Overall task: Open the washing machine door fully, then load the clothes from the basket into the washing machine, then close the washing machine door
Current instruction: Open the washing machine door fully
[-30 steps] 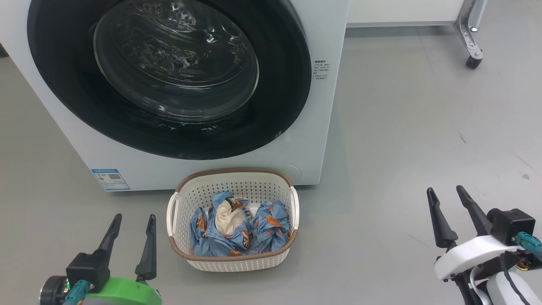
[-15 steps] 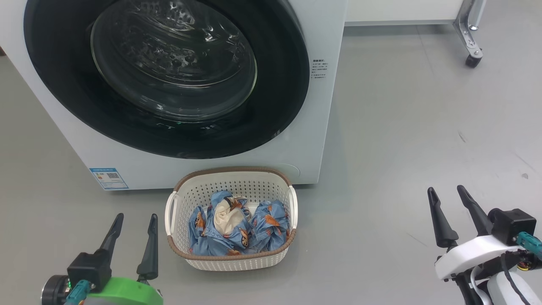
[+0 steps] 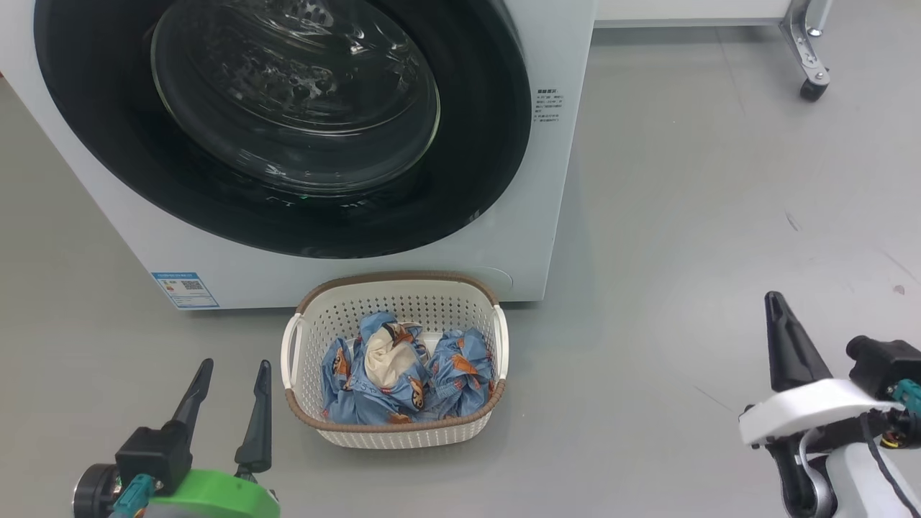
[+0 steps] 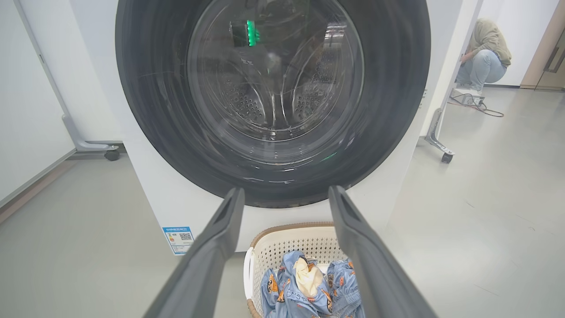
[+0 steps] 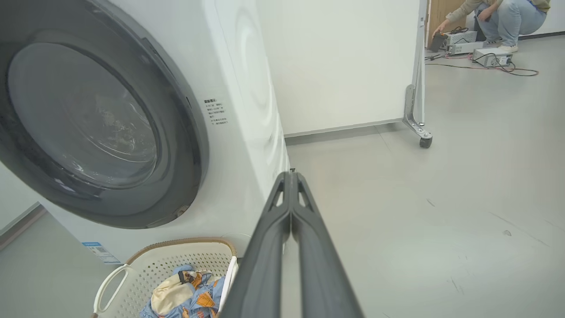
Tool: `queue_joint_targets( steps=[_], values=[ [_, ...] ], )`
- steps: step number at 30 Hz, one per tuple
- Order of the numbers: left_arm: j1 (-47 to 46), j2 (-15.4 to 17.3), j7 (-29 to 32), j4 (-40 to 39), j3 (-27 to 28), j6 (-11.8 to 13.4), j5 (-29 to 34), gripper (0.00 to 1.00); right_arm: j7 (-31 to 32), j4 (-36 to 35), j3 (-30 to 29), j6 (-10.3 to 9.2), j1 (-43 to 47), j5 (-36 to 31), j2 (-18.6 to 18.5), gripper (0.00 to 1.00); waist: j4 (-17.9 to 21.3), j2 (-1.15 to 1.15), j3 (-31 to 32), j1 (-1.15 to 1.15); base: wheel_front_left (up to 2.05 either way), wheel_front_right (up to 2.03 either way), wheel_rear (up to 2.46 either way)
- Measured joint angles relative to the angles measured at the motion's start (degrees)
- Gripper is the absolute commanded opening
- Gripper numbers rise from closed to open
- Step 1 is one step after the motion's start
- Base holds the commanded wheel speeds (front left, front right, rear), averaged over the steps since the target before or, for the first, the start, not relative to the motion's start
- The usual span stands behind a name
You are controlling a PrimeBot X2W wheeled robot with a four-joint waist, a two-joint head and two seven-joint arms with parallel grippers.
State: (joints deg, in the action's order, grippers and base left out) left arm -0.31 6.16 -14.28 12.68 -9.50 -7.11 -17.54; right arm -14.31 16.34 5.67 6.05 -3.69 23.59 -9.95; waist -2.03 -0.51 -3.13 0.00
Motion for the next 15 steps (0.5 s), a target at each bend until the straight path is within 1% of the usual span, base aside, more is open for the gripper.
queue_joint_targets(
  steps=[2, 7, 15],
  values=[
    [-0.03, 0.0, 0.0, -0.07, 0.0, 0.0, -0.1, 1.0, -0.01, -0.45, -0.48, 0.41, -1.09, 1.19, 0.74, 0.0, -0.09, 0.0, -0.35, 0.0, 0.0, 0.0, 0.0],
    [-0.11, -0.01, 0.0, -0.24, -0.3, 0.0, -0.16, 1.0, -0.01, -1.93, -1.41, 0.46, -5.27, 3.64, 1.61, 0.0, -0.22, 0.0, -1.22, 0.0, 0.0, 0.0, 0.0],
    [-2.15, -0.11, 0.0, -0.34, -1.89, 0.0, -0.16, 1.0, -0.18, -3.07, -1.87, 0.77, -12.36, 5.77, 1.72, 0.0, -0.78, 0.0, -2.98, 0.0, 0.0, 0.0, 0.0]
  ],
)
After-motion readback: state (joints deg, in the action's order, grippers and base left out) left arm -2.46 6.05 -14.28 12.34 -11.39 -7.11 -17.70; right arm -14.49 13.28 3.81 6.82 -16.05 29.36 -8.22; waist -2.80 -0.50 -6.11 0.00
